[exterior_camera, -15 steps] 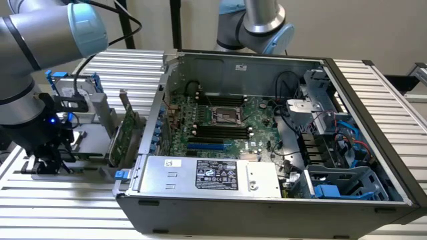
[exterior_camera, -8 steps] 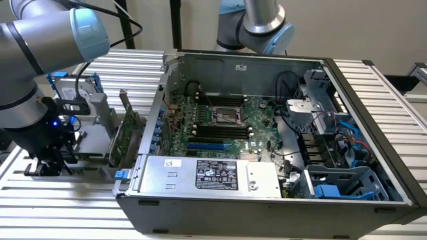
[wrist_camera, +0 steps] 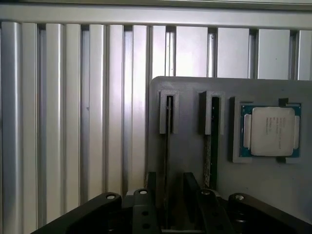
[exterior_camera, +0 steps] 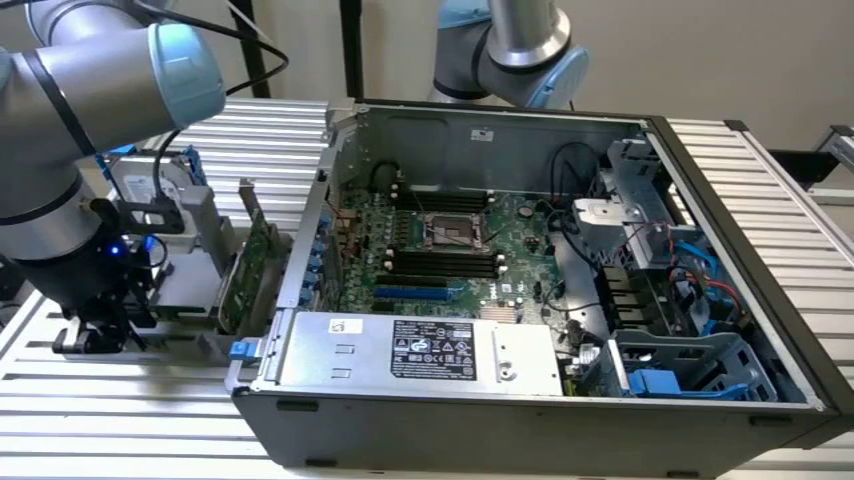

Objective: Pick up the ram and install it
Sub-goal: 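Pick up the ram and move it above insertion slot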

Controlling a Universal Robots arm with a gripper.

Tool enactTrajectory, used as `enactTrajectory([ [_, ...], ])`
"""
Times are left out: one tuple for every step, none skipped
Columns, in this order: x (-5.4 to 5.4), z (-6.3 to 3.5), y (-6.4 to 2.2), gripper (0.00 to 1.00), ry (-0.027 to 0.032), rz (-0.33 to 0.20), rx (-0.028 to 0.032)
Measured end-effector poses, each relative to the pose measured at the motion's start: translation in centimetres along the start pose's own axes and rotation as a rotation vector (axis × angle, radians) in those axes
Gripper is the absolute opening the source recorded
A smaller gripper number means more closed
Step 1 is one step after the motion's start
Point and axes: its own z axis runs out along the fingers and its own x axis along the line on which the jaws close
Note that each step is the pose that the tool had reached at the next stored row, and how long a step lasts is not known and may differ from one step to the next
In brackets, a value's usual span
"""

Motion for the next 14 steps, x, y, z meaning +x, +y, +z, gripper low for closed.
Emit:
enactTrajectory([
  [0.0, 0.03, 0.0, 1.0, -0.0002, 0.0, 0.0002],
  [0.0, 0.04, 0.0, 1.0, -0.0001, 0.0, 0.0002],
  [0.0, 0.06, -0.01, 1.0, -0.0002, 0.0, 0.0003],
  [0.0, 0.08, -0.01, 1.0, -0.0002, 0.0, 0.0004],
  [0.0, 0.08, -0.02, 1.0, -0.0002, 0.0, 0.0005],
  [0.0, 0.09, -0.02, 1.0, -0.0001, -0.001, 0.0006],
  [0.0, 0.09, -0.03, 1.0, -0.0001, -0.001, 0.0007],
  [0.0, 0.1, -0.03, 1.0, -0.0001, -0.001, 0.0007],
  [0.0, 0.1, -0.04, 1.0, -0.0002, -0.001, 0.0009],
  [0.0, 0.1, -0.04, 1.0, -0.0002, -0.001, 0.0008],
  [0.0, 0.11, -0.04, 1.0, -0.0002, -0.001, 0.0009],
  [0.0, 0.11, -0.04, 0.0, -0.0002, -0.001, 0.0009],
  [0.0, 0.1, -0.04, 0.0, -0.0002, -0.001, 0.0008],
  [0.0, 0.1, -0.04, 0.0, -0.0002, -0.001, 0.0009],
])
